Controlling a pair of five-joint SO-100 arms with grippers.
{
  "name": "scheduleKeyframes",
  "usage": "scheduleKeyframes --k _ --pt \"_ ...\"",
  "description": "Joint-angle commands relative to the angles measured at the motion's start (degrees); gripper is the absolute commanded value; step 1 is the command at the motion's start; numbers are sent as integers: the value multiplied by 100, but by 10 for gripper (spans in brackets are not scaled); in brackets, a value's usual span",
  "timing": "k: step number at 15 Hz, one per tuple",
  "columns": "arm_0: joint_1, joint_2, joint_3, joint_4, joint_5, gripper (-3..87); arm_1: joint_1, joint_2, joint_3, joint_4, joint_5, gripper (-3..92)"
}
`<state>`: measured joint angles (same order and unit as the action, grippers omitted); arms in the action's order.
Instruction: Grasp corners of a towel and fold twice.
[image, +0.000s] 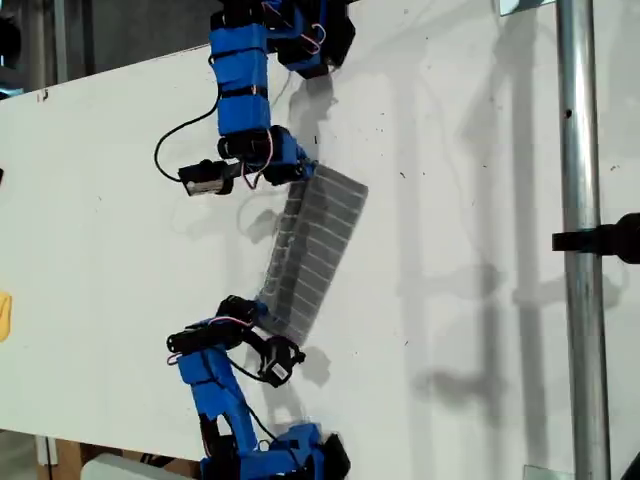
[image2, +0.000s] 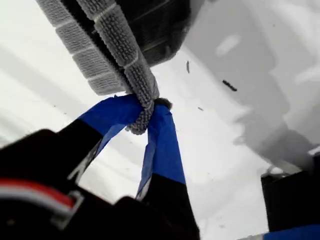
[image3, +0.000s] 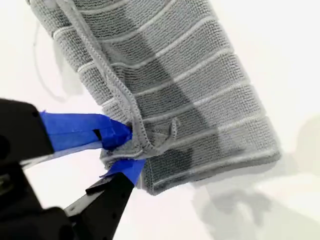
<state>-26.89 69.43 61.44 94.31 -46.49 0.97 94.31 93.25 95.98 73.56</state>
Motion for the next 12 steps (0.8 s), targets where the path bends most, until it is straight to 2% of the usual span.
scheduleKeyframes --k 1,3,5,7,12 --pt "-589 264 -545 211 229 -29 606 1002 9 70 -747 -3" --pt "-712 422 -281 220 211 -28 817 1485 62 -211 -1257 -3" --pt "-677 387 44 211 53 -26 668 1775 642 -932 -1318 -3" --pt "-404 360 492 193 -132 -21 220 1758 1450 -1608 -835 -3" --pt "167 -149 984 0 -659 51 -545 1521 3349 -4096 123 -3"
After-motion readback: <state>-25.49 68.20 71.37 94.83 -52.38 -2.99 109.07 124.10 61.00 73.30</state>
